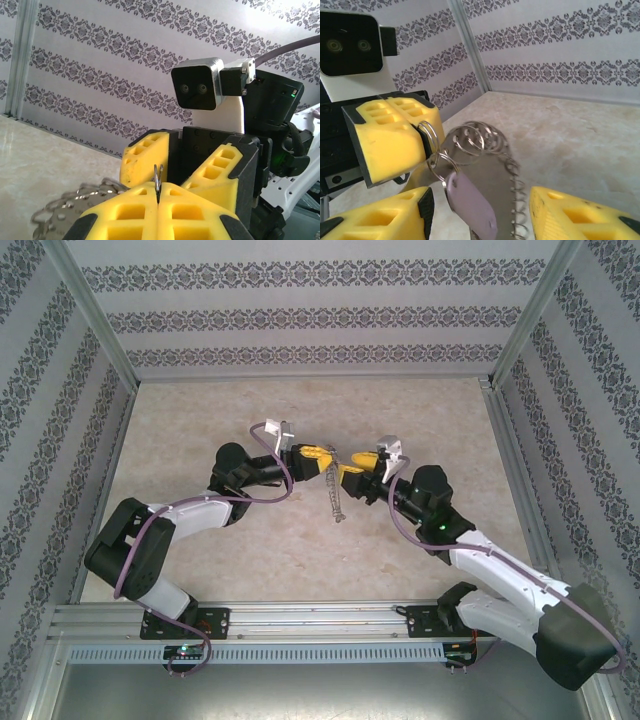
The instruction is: Put the keys on the keyring
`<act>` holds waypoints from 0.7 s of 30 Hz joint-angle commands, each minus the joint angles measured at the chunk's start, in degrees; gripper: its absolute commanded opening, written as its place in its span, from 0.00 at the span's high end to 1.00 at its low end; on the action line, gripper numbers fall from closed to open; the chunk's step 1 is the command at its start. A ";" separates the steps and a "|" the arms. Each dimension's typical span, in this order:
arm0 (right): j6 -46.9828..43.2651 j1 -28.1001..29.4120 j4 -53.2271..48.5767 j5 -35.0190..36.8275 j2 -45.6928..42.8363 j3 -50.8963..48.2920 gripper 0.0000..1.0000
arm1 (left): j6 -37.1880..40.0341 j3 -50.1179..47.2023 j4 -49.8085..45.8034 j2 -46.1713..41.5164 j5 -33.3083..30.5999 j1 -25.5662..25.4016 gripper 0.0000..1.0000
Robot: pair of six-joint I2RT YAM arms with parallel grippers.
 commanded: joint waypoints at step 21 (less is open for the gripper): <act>-2.79 2.60 3.29 -0.10 6.26 4.37 0.79 | -3.21 2.92 7.22 0.90 1.87 0.94 1.00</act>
